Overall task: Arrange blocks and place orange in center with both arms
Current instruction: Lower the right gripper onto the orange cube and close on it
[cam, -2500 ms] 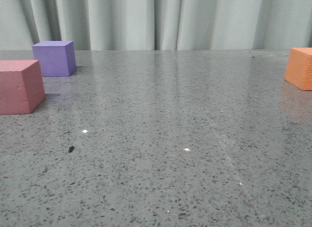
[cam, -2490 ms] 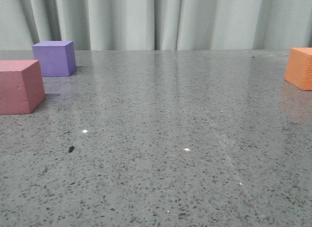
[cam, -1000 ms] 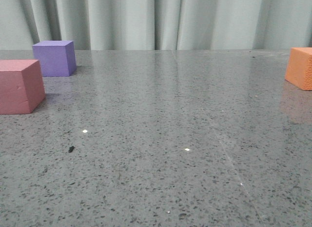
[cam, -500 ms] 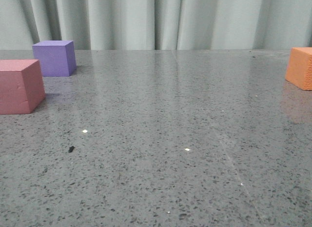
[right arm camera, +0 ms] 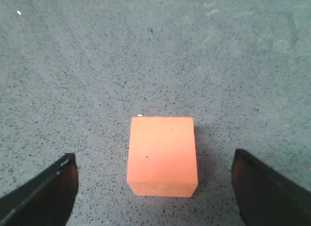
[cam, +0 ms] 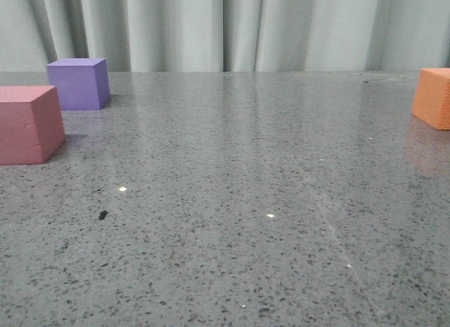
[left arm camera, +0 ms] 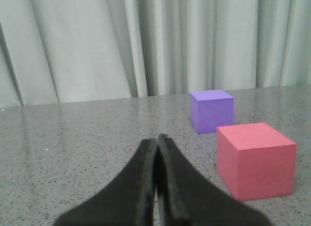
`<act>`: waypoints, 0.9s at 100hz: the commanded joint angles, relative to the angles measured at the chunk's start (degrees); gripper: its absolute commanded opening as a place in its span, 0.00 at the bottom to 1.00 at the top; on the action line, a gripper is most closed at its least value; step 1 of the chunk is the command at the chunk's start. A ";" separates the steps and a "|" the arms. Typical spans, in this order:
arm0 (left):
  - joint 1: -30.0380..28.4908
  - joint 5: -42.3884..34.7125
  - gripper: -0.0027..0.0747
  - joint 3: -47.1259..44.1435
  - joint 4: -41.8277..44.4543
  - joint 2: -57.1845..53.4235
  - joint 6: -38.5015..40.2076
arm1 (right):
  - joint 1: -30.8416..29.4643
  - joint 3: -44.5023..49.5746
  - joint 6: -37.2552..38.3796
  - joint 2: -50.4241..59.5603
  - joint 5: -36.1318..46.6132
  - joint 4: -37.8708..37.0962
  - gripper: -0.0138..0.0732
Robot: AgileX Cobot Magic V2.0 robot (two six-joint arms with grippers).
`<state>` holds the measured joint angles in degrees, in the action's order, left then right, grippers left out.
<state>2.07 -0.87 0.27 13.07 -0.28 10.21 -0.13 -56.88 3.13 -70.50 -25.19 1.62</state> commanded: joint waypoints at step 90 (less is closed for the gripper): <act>0.45 -4.43 0.02 -3.14 -0.13 -1.85 0.20 | -0.23 -10.74 -1.52 -20.23 -0.70 -1.62 0.88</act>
<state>2.07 -0.87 0.27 13.07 -0.28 10.21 -0.13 -65.63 2.26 -92.74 -28.48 0.61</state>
